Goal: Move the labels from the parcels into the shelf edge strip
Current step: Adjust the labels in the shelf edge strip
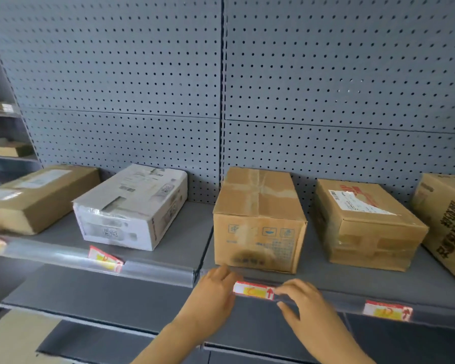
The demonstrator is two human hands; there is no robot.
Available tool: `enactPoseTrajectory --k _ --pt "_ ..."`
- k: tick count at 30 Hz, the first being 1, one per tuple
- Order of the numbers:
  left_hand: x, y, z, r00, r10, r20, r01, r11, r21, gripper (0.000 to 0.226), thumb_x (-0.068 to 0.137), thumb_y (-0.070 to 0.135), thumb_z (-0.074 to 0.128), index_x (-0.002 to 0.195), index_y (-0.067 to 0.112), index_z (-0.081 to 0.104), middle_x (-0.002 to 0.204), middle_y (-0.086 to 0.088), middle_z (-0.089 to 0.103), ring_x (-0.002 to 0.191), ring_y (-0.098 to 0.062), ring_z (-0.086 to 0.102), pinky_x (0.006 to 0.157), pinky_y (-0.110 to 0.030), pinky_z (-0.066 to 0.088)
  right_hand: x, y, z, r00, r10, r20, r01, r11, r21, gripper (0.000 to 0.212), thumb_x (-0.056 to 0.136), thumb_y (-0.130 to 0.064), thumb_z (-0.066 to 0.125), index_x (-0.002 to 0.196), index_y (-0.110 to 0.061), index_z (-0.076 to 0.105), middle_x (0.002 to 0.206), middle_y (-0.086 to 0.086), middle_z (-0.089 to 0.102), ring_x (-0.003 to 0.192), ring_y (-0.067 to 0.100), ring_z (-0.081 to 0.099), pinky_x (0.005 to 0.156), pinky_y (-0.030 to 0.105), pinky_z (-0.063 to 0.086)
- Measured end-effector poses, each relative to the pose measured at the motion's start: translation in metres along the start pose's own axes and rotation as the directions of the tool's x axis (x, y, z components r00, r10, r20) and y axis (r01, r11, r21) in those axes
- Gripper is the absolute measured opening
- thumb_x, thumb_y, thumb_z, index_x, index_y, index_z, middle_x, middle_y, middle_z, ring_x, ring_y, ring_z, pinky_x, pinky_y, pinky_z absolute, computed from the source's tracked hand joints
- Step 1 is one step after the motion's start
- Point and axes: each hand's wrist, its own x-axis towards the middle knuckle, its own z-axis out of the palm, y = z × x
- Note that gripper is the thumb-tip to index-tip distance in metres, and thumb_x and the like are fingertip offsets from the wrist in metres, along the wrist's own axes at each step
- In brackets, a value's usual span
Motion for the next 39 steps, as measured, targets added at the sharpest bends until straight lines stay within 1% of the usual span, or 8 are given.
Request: enactPoseTrajectory --k 9,20,24,27,30,35,37,39 --pt "0.008 -0.029 0.003 0.985 0.148 0.086 -0.145 0.988 -0.048 0.043 0.089 0.007 0.042 0.129 0.019 0.046 0.130 -0.003 0.048 0.119 -0.023 0.043 0.100 -0.036 0.037 0.014 -0.033 0.025 0.977 0.210 -0.047 -0.212 0.975 -0.058 0.020 0.094 -0.030 0.051 0.114 -0.032 0.056 0.113 -0.017 0.049 0.107 0.001 0.047 0.085 0.018 0.043" --pt "0.008 -0.031 0.014 0.989 0.139 0.058 -0.135 0.989 -0.069 0.045 0.086 0.003 0.045 0.127 0.021 0.047 0.127 -0.002 0.043 0.119 -0.024 0.040 0.107 -0.046 0.033 0.015 -0.033 0.025 0.979 0.197 -0.045 -0.201 0.969 -0.146 0.023 0.095 -0.029 0.048 0.116 -0.031 0.055 0.113 -0.016 0.047 0.105 0.003 0.048 0.077 0.015 0.039" --pt "0.006 -0.027 0.018 0.989 0.146 0.017 -0.145 0.987 -0.074 0.046 0.085 0.000 0.043 0.127 0.020 0.048 0.127 -0.002 0.045 0.114 -0.022 0.042 0.099 -0.033 0.038 0.014 -0.034 0.032 0.988 0.148 -0.052 -0.156 0.964 -0.217 0.029 0.095 -0.027 0.046 0.122 -0.027 0.052 0.119 -0.013 0.045 0.108 0.006 0.046 0.082 0.020 0.043" --pt "0.007 -0.023 0.018 0.990 0.139 0.018 -0.138 0.990 -0.006 0.046 0.085 0.001 0.043 0.128 0.017 0.046 0.127 -0.004 0.044 0.110 -0.024 0.043 0.092 -0.032 0.036 0.013 -0.038 0.036 0.990 0.134 -0.038 -0.140 0.953 -0.268 0.030 0.095 -0.023 0.045 0.124 -0.024 0.049 0.124 -0.009 0.044 0.109 0.013 0.046 0.086 0.029 0.047" --pt "0.005 -0.018 0.018 0.990 0.133 0.056 -0.136 0.989 0.054 0.048 0.082 0.002 0.045 0.128 0.016 0.044 0.127 -0.005 0.044 0.110 -0.026 0.043 0.092 -0.033 0.035 0.011 -0.039 0.036 0.993 0.109 -0.043 -0.117 0.953 -0.281 0.024 0.094 -0.020 0.046 0.118 -0.023 0.051 0.118 -0.009 0.047 0.107 0.014 0.047 0.081 0.028 0.047" --pt "0.005 -0.017 0.013 0.988 0.125 0.089 -0.138 0.979 0.151 0.046 0.085 0.005 0.045 0.130 0.015 0.039 0.128 -0.009 0.041 0.113 -0.030 0.041 0.096 -0.037 0.035 0.008 -0.038 0.041 0.987 0.156 -0.039 -0.161 0.940 -0.302 0.038 0.096 -0.025 0.043 0.134 -0.024 0.041 0.133 -0.008 0.038 0.119 0.011 0.040 0.085 0.026 0.046" --pt "0.003 -0.016 0.010 0.988 0.120 0.093 -0.133 0.981 0.142 0.047 0.085 0.007 0.047 0.130 0.015 0.039 0.129 -0.009 0.041 0.114 -0.030 0.041 0.098 -0.038 0.035 0.010 -0.041 0.043 0.981 0.183 -0.060 -0.193 0.929 -0.317 0.039 0.094 -0.026 0.047 0.132 -0.022 0.043 0.133 -0.005 0.040 0.119 0.014 0.043 0.087 0.028 0.046" --pt "-0.001 -0.019 0.008 0.991 0.112 0.079 -0.122 0.984 0.130 0.048 0.084 0.008 0.048 0.130 0.017 0.040 0.130 -0.009 0.041 0.114 -0.030 0.041 0.099 -0.037 0.034 0.013 -0.047 0.041 0.978 0.198 -0.061 -0.206 0.921 -0.332 0.037 0.083 -0.020 0.065 0.119 -0.016 0.058 0.122 0.003 0.053 0.109 0.023 0.054 0.080 0.036 0.053"
